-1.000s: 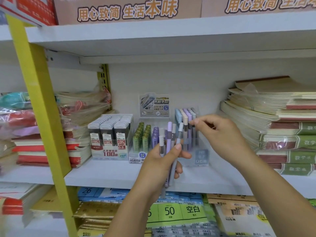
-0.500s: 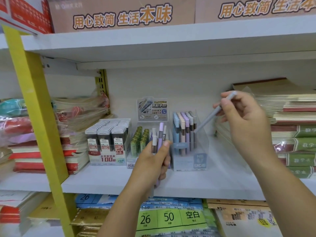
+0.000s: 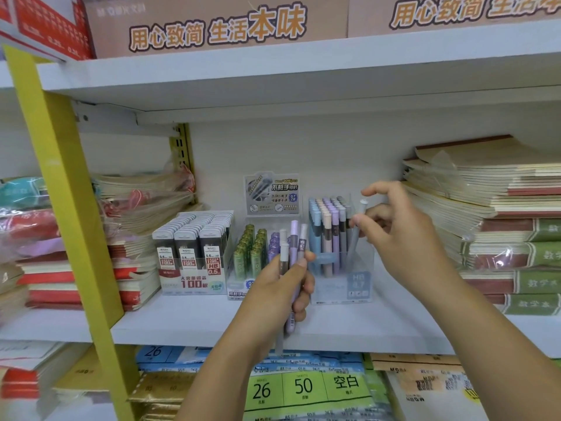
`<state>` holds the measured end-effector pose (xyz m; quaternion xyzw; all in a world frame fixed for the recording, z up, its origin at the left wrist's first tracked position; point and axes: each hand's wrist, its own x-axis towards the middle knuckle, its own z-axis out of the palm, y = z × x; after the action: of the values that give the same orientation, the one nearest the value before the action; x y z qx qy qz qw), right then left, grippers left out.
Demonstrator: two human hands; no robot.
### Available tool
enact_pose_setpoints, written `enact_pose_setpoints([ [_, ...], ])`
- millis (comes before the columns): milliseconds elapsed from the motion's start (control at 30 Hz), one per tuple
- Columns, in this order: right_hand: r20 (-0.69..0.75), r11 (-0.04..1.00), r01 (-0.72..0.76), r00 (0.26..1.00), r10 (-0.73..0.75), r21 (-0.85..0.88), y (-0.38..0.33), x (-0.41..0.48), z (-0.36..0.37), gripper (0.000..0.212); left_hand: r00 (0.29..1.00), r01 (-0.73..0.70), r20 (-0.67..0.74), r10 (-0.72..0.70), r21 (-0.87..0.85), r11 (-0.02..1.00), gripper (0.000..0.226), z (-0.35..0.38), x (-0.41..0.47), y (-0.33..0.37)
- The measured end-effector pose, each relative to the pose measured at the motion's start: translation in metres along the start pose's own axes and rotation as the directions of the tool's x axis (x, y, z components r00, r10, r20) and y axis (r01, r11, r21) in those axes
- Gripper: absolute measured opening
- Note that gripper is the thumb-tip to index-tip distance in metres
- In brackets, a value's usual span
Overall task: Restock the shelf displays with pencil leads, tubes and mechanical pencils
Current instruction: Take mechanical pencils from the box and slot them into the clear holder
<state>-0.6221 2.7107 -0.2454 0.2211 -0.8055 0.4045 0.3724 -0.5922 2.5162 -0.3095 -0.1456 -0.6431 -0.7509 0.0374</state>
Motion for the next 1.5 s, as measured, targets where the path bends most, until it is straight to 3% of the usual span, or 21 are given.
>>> enact_pose_setpoints([
  [133, -0.016, 1.0, 0.015, 1.0, -0.015, -0.015, 0.005, -0.001, 0.006, 0.025, 1.0, -0.011, 0.012, 0.01, 0.035, 0.999, 0.022, 0.002, -0.001, 0.003],
  [267, -0.04, 0.973, 0.048, 0.997, -0.059, -0.227, 0.014, 0.001, 0.013, 0.023, 0.998, -0.036, 0.045, 0.032, 0.08, 0.996, 0.024, 0.002, -0.004, 0.006],
  [367, -0.014, 0.96, 0.002, 1.0, -0.006, -0.279, 0.014, -0.001, 0.016, 0.027, 0.996, -0.048, 0.077, 0.042, 0.066, 0.997, 0.036, 0.001, -0.006, 0.01],
  [433, -0.045, 0.96, 0.013, 0.999, -0.027, -0.281, 0.007, -0.001, 0.012, 0.028, 0.994, -0.061, 0.094, 0.056, 0.056, 0.997, 0.03, 0.001, -0.007, 0.012],
  [533, -0.001, 0.993, 0.028, 1.0, -0.028, -0.116, -0.012, -0.003, 0.006, 0.025, 0.992, -0.075, 0.108, 0.071, 0.04, 0.996, 0.024, 0.003, -0.008, 0.014],
  [633, 0.197, 0.99, -0.095, 0.978, 0.072, 0.107, -0.028, -0.007, 0.007, 0.018, 0.989, -0.083, 0.124, 0.079, 0.033, 0.996, 0.031, 0.006, -0.007, 0.014],
  [733, 0.312, 0.956, -0.203, 0.941, 0.13, 0.212, -0.034, -0.011, 0.01, 0.01, 0.987, -0.08, 0.143, 0.075, 0.031, 0.996, 0.038, 0.01, -0.006, 0.013],
  [833, 0.228, 0.878, -0.271, 0.955, 0.192, 0.395, -0.034, -0.007, 0.004, 0.009, 0.989, -0.048, 0.141, 0.051, -0.02, 0.999, 0.04, 0.012, -0.005, 0.013],
  [933, -0.023, 0.815, -0.179, 0.973, 0.229, 0.551, -0.031, 0.002, -0.01, 0.009, 0.995, -0.035, 0.1, 0.03, 0.049, 0.998, 0.031, 0.008, -0.004, 0.013],
  [1000, -0.176, 0.877, -0.044, 0.974, 0.145, 0.479, -0.025, 0.004, -0.02, 0.01, 0.998, -0.025, 0.06, 0.019, 0.096, 0.995, 0.026, 0.005, -0.003, 0.011],
  [1067, -0.229, 0.945, 0.014, 0.971, 0.064, 0.326, -0.018, 0.004, -0.024, 0.011, 1.0, -0.002, 0.027, 0.0, 0.078, 0.997, 0.025, 0.004, -0.001, 0.008],
  [1267, -0.058, 0.998, -0.059, 0.997, 0.058, -0.005, 0.008, 0.002, -0.009, 0.003, 0.999, 0.049, 0.022, -0.049, -0.011, 0.999, 0.025, 0.005, 0.002, 0.005],
  [1500, 0.025, 0.999, -0.051, 0.998, 0.051, -0.012, 0.014, -0.001, 0.001, 0.012, 0.999, 0.034, -0.009, -0.034, -0.004, 0.999, 0.022, 0.006, 0.0, 0.007],
])
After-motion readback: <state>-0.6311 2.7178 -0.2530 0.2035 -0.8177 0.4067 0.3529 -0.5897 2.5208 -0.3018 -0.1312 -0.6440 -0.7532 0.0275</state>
